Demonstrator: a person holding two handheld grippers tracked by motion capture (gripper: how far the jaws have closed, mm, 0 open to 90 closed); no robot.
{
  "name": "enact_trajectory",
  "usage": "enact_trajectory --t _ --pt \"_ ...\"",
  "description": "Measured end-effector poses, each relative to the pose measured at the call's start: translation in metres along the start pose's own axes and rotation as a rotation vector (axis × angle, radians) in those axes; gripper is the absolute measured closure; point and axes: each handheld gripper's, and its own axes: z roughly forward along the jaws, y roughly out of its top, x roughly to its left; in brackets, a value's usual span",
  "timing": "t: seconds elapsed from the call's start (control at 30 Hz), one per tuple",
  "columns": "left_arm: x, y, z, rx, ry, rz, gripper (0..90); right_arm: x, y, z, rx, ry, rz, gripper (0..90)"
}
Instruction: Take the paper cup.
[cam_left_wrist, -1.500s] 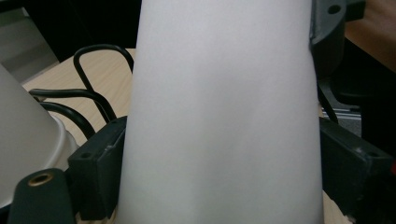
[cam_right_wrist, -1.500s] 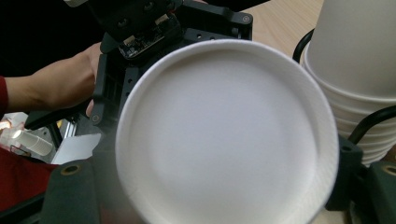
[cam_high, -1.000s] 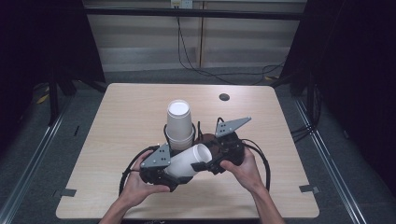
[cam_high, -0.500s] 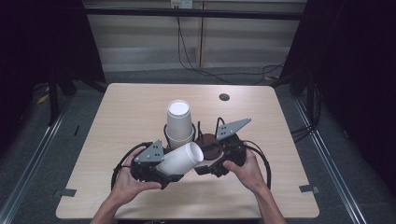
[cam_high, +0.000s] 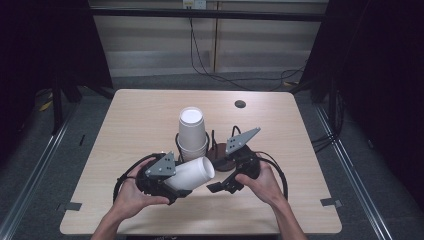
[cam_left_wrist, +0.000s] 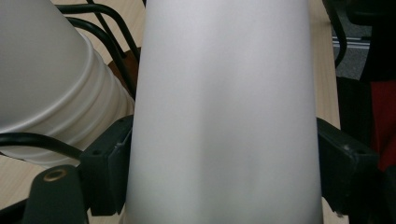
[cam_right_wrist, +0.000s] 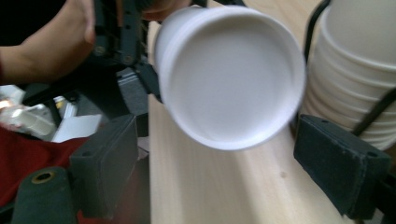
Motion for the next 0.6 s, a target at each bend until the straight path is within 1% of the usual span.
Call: enact_trajectory --t 0.03,0.07,0.13,0.2,0.27,0.3,0.33,0.4,0.43,0.47,0.6 --pt "0.0 0.0 0.0 0.011 -0.002 0.004 18.6 -0.001 0.0 0.0 0.001 0.012 0.003 15.9" --pt "-0.001 0.0 0.001 0.02 -0.001 0.012 18.6 -0.001 0.001 0.001 0.016 -0.005 0.005 16.2" --pt "-0.002 0.0 0.002 0.034 -0.005 0.017 18.7 0.0 0.003 0.002 0.07 -0.044 -0.004 15.4" --pt "-0.002 0.001 0.002 0.047 0.001 0.023 18.7 0.003 0.007 0.003 0.118 -0.05 -0.016 15.3" --pt "-0.003 0.001 0.003 0.06 0.017 0.029 18.7 0.003 0.01 0.004 0.151 -0.063 -0.028 14.6" --pt "-0.003 0.001 0.003 0.084 0.031 0.046 18.7 0.003 0.011 0.003 0.158 -0.069 -0.029 13.6" --pt "-0.003 0.001 0.004 0.106 0.038 0.063 18.7 0.002 0.011 0.004 0.165 -0.066 -0.026 14.3" --pt "-0.004 0.0 0.006 0.108 0.03 0.058 18.7 0.001 0.011 0.006 0.195 -0.067 -0.029 13.8" --pt "-0.003 0.0 0.007 0.118 0.035 0.061 18.7 0.0 0.011 0.008 0.212 -0.073 -0.029 13.9" --pt "-0.003 0.0 0.008 0.131 0.039 0.064 18.7 -0.001 0.011 0.01 0.223 -0.069 -0.027 14.0" --pt "-0.003 0.0 0.01 0.139 0.04 0.065 18.4 -0.002 0.011 0.015 0.275 -0.066 -0.023 14.1"
